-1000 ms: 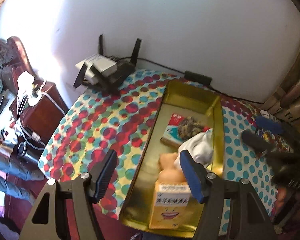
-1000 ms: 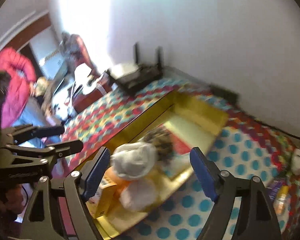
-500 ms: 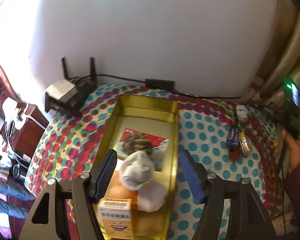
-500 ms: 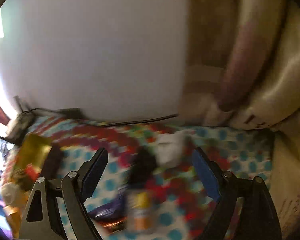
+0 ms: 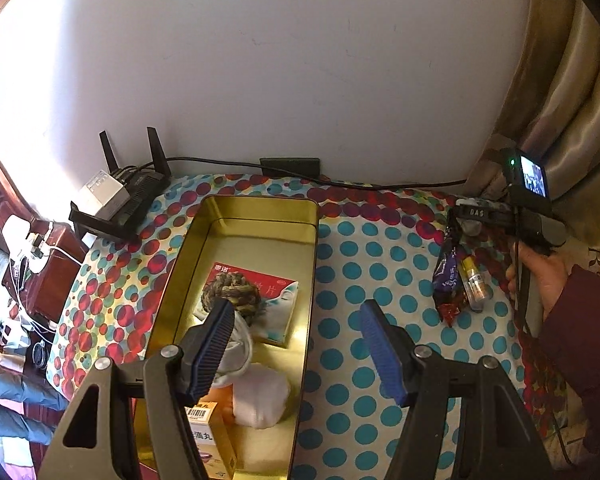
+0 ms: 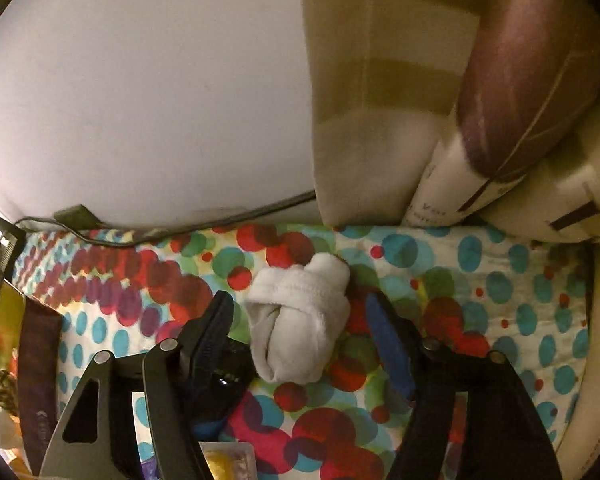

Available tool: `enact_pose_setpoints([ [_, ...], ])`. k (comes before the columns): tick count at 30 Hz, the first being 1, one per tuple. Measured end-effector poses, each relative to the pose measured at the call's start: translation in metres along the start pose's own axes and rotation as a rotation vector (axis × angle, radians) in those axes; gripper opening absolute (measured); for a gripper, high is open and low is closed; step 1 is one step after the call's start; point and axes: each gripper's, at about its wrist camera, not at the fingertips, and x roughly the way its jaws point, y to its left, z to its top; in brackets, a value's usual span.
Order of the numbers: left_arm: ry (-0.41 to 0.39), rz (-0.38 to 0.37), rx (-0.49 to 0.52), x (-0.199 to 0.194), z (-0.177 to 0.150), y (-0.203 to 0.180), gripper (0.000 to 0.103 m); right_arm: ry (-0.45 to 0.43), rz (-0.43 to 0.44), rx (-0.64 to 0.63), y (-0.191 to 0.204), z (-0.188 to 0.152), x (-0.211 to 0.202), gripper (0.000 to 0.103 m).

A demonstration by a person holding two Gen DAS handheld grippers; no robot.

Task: Organize objects
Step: 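Grasp the knotted white sock with the right tool, then grasp the purple candy bar with the left tool while the right tool holds the sock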

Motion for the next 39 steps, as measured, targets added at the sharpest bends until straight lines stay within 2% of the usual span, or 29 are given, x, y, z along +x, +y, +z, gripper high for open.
enact_pose_setpoints([
  [1,0.005,-0.001,0.002,0.002,0.002,-0.002,0.067,0.005,-0.003,-0.004,-0.001,-0.002,0.002,0.065],
  [3,0.007,-0.011,0.009,0.008,0.006,-0.007,0.067,0.027,0.004,-0.012,-0.002,-0.006,0.007,0.043],
  [5,0.014,-0.027,0.024,0.015,0.011,-0.014,0.067,0.01,0.001,-0.024,-0.003,-0.009,0.003,0.037],
  [9,0.033,-0.093,0.077,0.034,0.026,-0.037,0.069,-0.03,0.039,0.006,-0.014,-0.017,-0.02,0.036],
  [15,0.1,-0.281,0.176,0.074,0.055,-0.089,0.07,-0.067,0.096,0.073,-0.037,-0.035,-0.063,0.037],
  [19,0.158,-0.36,0.244,0.105,0.073,-0.126,0.07,-0.08,0.133,0.121,-0.056,-0.048,-0.086,0.037],
  [25,0.275,-0.395,0.275,0.16,0.085,-0.162,0.07,-0.099,0.16,0.157,-0.066,-0.07,-0.116,0.038],
  [33,0.386,-0.407,0.292,0.205,0.079,-0.184,0.07,-0.098,0.18,0.183,-0.07,-0.088,-0.129,0.039],
  [36,0.39,-0.418,0.291,0.21,0.077,-0.188,0.07,-0.095,0.184,0.19,-0.073,-0.09,-0.132,0.039],
  [39,0.361,-0.428,0.288,0.207,0.076,-0.191,0.07,-0.089,0.189,0.196,-0.075,-0.09,-0.133,0.04],
])
